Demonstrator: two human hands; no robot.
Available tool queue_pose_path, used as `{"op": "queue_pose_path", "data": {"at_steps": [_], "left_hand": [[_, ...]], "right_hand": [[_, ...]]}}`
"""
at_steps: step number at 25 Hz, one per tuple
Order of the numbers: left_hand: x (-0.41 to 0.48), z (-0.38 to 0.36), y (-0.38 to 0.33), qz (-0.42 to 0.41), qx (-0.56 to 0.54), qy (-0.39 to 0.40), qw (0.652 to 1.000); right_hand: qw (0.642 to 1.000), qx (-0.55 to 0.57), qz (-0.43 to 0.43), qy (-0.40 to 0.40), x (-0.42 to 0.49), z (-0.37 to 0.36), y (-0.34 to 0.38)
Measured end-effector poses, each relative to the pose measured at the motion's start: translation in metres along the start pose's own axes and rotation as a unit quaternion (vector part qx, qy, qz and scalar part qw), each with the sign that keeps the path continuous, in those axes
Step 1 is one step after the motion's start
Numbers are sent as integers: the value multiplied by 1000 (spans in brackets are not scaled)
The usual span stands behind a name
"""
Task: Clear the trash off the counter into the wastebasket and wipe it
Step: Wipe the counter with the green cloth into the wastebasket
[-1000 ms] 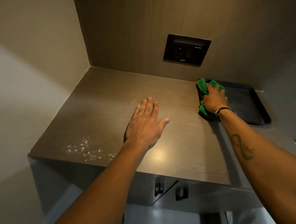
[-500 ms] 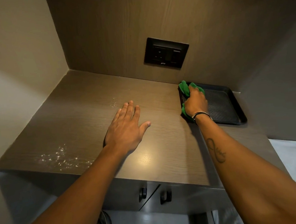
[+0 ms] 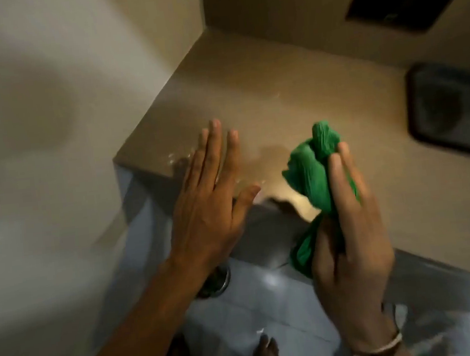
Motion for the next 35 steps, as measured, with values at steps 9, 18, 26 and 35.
{"op": "queue_pose_path", "data": {"at_steps": [9, 18, 26, 35], "left_hand": [[-302, -148, 197, 362, -78, 152, 916], [-398, -371, 320, 561, -186, 170, 788], [-404, -390, 340, 634, -222, 104, 734], [-387, -163, 214, 665, -263, 33, 698]], "right_hand": [[924, 31, -171, 342, -258, -225, -42], [884, -66, -161, 434, -387, -412, -212], [870, -41, -204, 448, -410, -422, -224], [865, 7, -270, 424, -300, -243, -56]]}}
Point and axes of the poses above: each hand's wrist, its own x-axis towards the middle knuckle, its own z-axis out of the back of the hand, y = z × x, the point moved 9 cm from there along x, towards the middle knuckle, and after that the axes turned 1 degree about y, right-handed, at the moved point
